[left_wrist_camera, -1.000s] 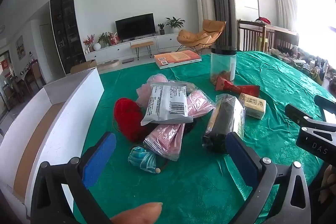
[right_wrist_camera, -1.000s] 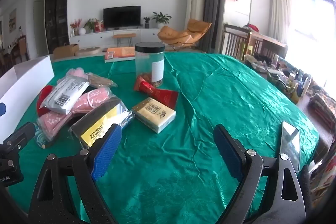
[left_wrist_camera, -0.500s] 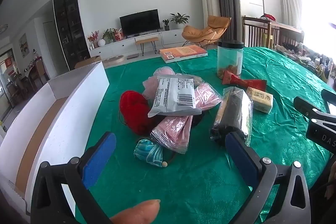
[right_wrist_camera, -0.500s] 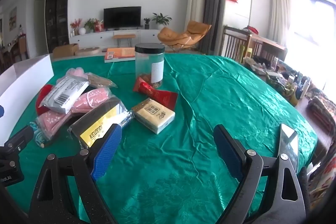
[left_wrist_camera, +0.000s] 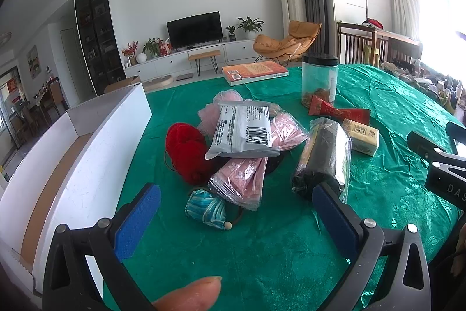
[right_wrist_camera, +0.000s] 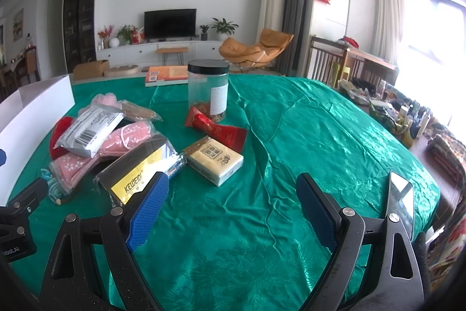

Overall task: Organize soft objects
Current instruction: 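Move the left tool forward toward the pile of packaged soft items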

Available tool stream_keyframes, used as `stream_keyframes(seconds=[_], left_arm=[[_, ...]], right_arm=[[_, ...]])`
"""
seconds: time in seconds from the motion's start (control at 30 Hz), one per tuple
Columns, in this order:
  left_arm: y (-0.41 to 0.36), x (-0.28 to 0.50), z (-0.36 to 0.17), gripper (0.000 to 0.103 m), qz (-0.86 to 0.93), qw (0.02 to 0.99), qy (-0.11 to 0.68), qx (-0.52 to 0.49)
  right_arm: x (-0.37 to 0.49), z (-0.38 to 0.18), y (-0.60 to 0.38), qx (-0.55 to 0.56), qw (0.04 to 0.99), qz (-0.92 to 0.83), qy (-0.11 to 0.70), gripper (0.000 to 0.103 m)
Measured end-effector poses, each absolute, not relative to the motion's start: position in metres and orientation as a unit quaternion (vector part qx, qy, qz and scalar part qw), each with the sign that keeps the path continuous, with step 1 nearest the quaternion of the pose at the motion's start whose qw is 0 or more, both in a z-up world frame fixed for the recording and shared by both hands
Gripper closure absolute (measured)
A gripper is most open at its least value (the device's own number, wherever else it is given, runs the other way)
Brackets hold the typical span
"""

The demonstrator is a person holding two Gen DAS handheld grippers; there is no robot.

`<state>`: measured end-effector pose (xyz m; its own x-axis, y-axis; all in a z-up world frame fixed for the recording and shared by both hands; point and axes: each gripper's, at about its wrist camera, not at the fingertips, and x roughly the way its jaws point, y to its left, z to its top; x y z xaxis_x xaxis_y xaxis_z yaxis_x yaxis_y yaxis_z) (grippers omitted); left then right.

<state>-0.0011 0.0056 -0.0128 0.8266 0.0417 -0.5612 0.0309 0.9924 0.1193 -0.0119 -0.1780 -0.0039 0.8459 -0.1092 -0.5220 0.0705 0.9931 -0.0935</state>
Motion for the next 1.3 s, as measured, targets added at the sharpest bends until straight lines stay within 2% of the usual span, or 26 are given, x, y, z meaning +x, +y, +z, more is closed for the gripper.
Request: stream_keyframes(seconds=[1.3], left_arm=[[0.006,-0.003,-0.026,0.000,0.009,0.948,0.308,0.074]], right_arm=[[-0.010,-0.007,-0.179,-0.037,0.959,-0.047,0.276,0.012]])
